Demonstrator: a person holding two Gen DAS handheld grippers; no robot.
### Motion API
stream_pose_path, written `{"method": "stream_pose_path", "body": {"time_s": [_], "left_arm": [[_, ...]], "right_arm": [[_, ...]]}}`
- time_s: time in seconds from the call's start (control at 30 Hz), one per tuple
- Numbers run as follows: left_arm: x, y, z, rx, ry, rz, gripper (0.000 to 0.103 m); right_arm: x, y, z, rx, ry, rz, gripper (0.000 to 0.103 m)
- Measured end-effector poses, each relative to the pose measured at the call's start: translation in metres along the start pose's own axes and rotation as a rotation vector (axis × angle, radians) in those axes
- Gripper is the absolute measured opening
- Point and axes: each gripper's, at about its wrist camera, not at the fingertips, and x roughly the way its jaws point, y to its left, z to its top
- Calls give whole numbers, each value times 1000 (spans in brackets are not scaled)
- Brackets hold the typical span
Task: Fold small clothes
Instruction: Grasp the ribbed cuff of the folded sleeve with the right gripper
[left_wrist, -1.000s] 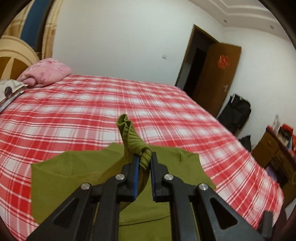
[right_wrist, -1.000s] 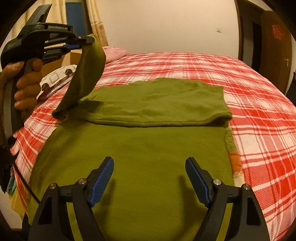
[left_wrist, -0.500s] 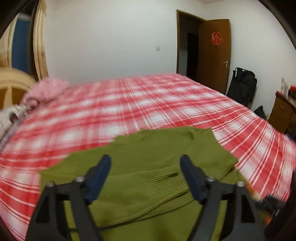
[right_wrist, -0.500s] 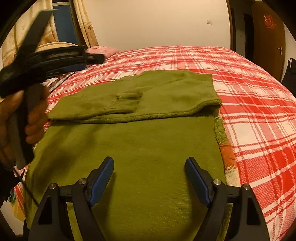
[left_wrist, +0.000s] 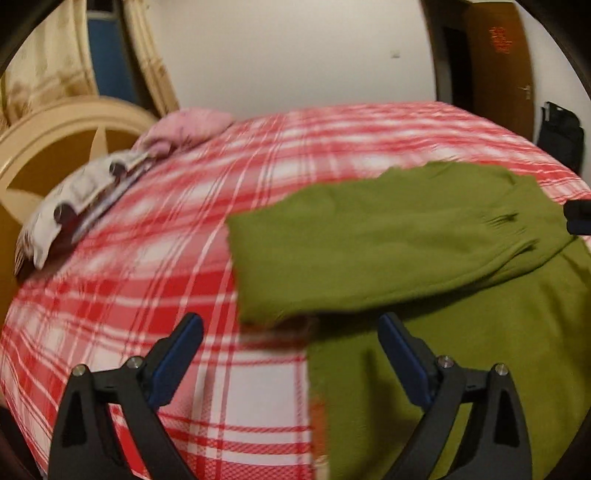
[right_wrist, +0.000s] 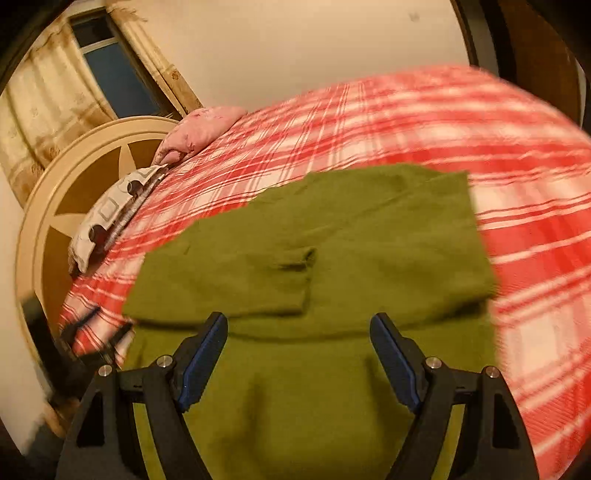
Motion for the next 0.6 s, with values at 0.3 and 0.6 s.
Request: {"method": "stream_pose_path", "body": {"time_s": [0.3,0.6], "left_arm": [[10,8,-11,-91,18,-97,98],[17,24,-16,-202,45,-157,98]], "right_arm": [[65,13,9,8,113,-14,44],[57,29,20,-31,44,15,11]]}}
